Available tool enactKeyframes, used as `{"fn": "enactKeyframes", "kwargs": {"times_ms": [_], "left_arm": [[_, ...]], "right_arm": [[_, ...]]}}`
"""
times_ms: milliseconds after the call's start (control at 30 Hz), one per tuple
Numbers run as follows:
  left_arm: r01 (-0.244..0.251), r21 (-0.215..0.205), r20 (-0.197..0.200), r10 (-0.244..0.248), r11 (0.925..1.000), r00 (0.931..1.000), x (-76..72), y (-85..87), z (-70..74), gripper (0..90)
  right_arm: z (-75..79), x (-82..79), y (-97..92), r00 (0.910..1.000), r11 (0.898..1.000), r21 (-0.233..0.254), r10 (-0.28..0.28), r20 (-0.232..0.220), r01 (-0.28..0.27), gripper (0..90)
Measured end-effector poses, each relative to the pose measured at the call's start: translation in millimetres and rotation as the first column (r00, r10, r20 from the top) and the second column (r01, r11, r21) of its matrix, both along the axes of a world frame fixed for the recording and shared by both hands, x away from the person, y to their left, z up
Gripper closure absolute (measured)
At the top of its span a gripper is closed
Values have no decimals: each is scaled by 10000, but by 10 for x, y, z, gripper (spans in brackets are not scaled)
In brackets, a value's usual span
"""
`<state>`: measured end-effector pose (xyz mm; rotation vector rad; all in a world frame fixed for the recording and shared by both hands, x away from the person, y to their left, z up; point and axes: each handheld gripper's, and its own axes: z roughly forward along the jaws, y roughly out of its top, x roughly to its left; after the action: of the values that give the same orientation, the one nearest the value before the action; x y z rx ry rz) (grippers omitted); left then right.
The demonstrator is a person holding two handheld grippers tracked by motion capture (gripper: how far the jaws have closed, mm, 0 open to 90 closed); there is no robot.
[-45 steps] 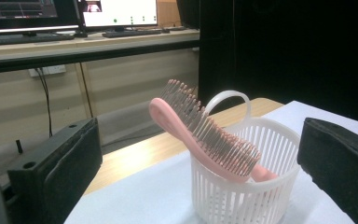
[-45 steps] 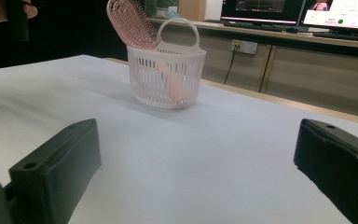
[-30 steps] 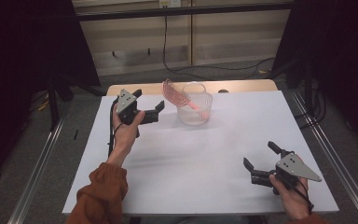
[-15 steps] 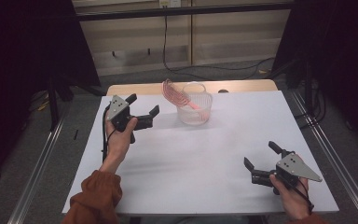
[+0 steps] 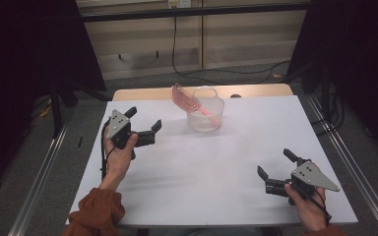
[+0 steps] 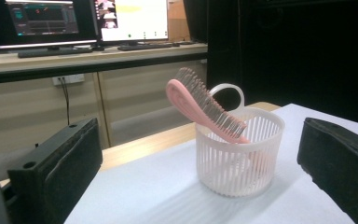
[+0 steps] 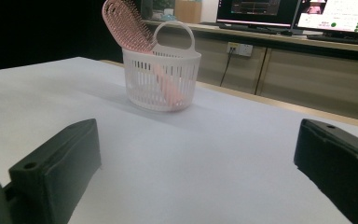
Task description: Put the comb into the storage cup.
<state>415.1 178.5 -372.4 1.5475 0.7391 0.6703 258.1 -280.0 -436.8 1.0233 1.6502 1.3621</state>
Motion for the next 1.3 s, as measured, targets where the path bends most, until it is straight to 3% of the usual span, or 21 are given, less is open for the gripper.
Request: {"fn": "enactKeyframes", "kwargs": {"times_ms": [67,167,300,367,533,667,900,1100,1300], "left_arm": [[-76,336,68,74,9994,9999,-23,28,-19,0],[-102,340,-67,105,9994,9999,-49,65,-69,0],[35,685,-2,-35,9976,10000,-120,101,-135,0],[-131,875,194,114,9961,9997,-162,125,-165,0],[-191,820,123,182,9964,9998,-248,211,-219,0],[-308,364,51,306,9989,9995,-333,281,-234,0],[-348,76,-361,351,9994,9987,-432,408,-324,1],[-193,119,-125,194,9997,9997,-550,413,-306,1],[-157,94,-158,158,9998,9997,-671,438,-335,3]], "right_arm": [[0,-1,3,10000,10000,-26,22,-41,-22,0],[-1,2,5,10000,10000,-25,8,-22,-8,0],[1,-2,-1,10000,10000,-3,-3,-11,3,1],[-1,2,-3,10000,10000,-13,14,10,-14,1],[3,-2,0,10000,10000,3,-16,16,16,1],[7,-4,0,10000,10000,18,-63,29,63,1],[4,1,-1,10000,10000,-13,-37,33,37,1],[8,2,-4,9999,9999,18,-111,51,111,1],[24,-10,-13,9996,9997,42,-241,174,241,2]]}}
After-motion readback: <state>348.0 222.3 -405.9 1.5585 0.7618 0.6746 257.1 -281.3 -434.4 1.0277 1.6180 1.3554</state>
